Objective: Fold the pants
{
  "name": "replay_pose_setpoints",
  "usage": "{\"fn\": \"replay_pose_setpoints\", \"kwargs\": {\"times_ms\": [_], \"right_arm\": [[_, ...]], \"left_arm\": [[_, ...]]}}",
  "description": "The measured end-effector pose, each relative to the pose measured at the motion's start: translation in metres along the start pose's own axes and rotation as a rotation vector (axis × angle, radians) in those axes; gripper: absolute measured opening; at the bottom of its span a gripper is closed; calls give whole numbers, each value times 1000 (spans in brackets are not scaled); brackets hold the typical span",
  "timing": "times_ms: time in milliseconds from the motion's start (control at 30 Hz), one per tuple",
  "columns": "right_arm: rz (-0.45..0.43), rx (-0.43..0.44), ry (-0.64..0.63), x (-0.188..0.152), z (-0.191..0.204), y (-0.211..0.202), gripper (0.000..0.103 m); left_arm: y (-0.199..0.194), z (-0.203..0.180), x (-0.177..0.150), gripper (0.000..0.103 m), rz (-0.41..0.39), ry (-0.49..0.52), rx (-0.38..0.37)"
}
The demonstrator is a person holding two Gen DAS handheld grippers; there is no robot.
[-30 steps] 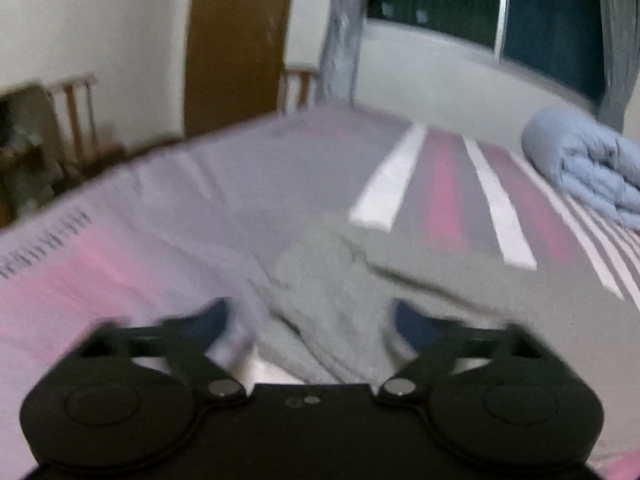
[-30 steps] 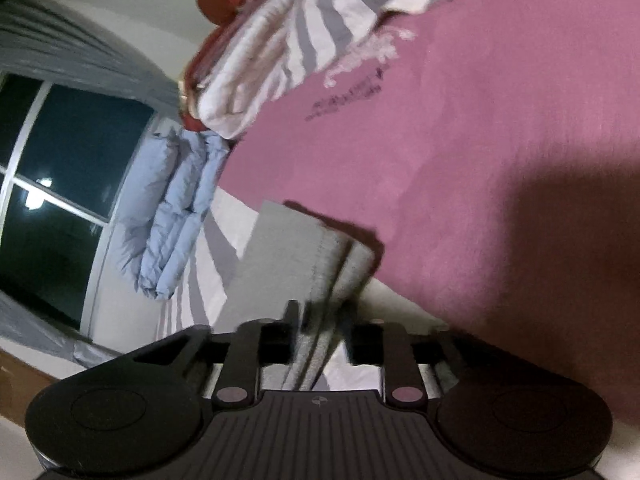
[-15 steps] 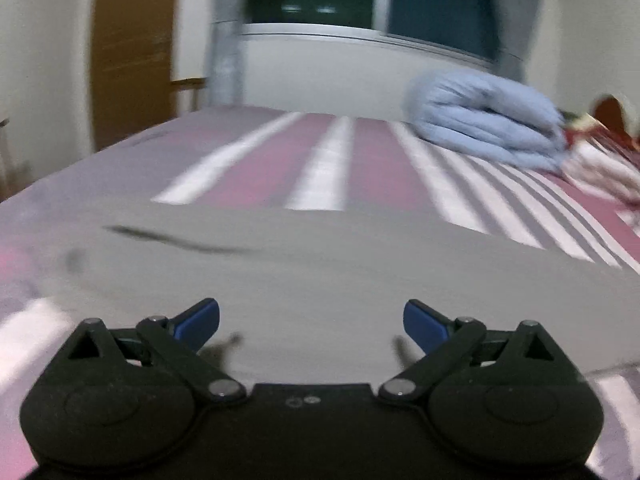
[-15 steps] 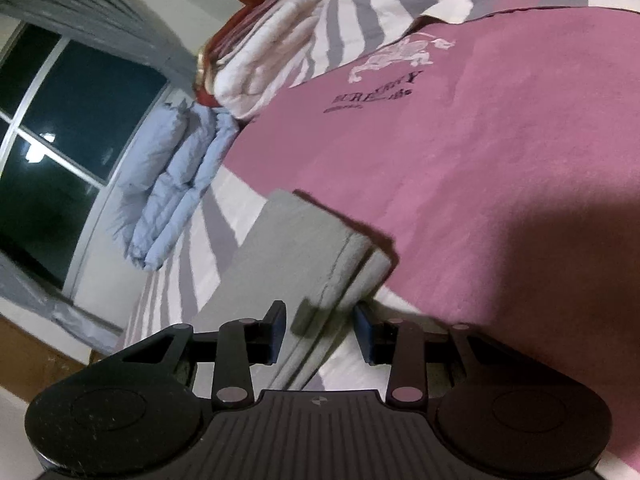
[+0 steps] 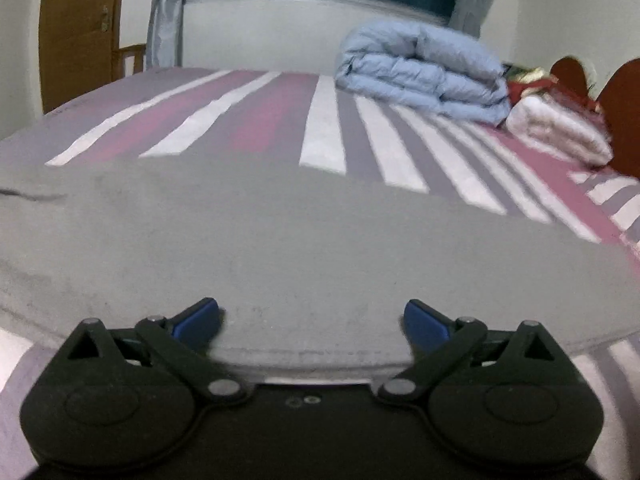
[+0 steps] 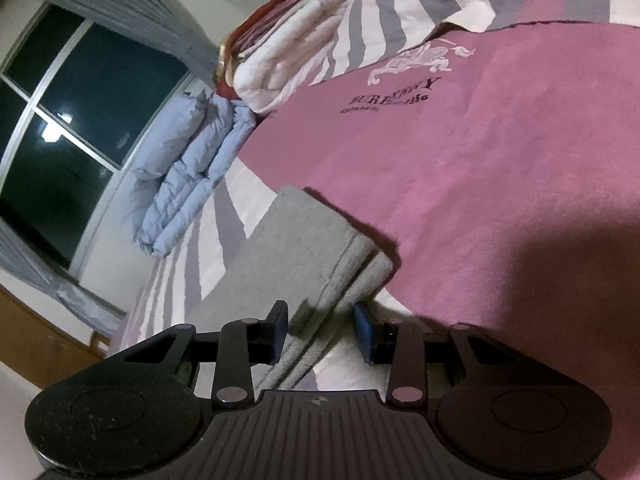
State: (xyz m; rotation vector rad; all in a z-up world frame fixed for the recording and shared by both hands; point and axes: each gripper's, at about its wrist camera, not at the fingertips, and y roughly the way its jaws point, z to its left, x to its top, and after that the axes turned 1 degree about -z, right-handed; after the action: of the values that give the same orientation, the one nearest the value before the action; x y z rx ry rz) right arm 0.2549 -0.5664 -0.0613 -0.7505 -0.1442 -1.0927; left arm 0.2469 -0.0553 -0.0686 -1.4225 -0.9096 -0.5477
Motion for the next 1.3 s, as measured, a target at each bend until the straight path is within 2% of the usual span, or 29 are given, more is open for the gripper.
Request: {"fn": "replay_pose_setpoints", "kwargs": {"times_ms": [33,200,300,500,600,700,733,767,800,867,1067,1200,1300], "right_arm": [[1,7,9,1,-2,0,38],[-4,14,32,1,-7,1,38],[-14,12,74,4,-11,2,38],[-20,28,217,9,-23,-3,38],[-26,26,215,5,-25,-11,38],[-14,4,184,8,-18,0,37],[-4,0,165,11,-14,5,32],[6,-18,132,11,-7,10,11],[25,-33,98,13,1,15,11],[3,-44,20,10,22,15,11],[7,35,-167,-15,107,23,11],[65,126,-295,-60,182,43,11],[130,225,-396,-114,240,58,11]], "left_arm": [[1,-3,1,92,-1,12,15],[-4,-20,2,93,-18,75,-21],[-3,-8,3,93,-18,41,-12],[-16,57,13,93,-78,30,52],[-28,107,16,93,-113,-34,100],[-32,148,17,93,-121,-67,158],[-33,159,16,93,-120,-67,184],[-34,171,15,93,-118,-76,214],[-35,184,13,93,-119,-89,229],[-39,209,10,93,-127,-121,277],[-52,274,-9,94,-145,-279,357],[-56,297,-16,94,-146,-340,365],[-65,312,-23,94,-153,-344,370]]}}
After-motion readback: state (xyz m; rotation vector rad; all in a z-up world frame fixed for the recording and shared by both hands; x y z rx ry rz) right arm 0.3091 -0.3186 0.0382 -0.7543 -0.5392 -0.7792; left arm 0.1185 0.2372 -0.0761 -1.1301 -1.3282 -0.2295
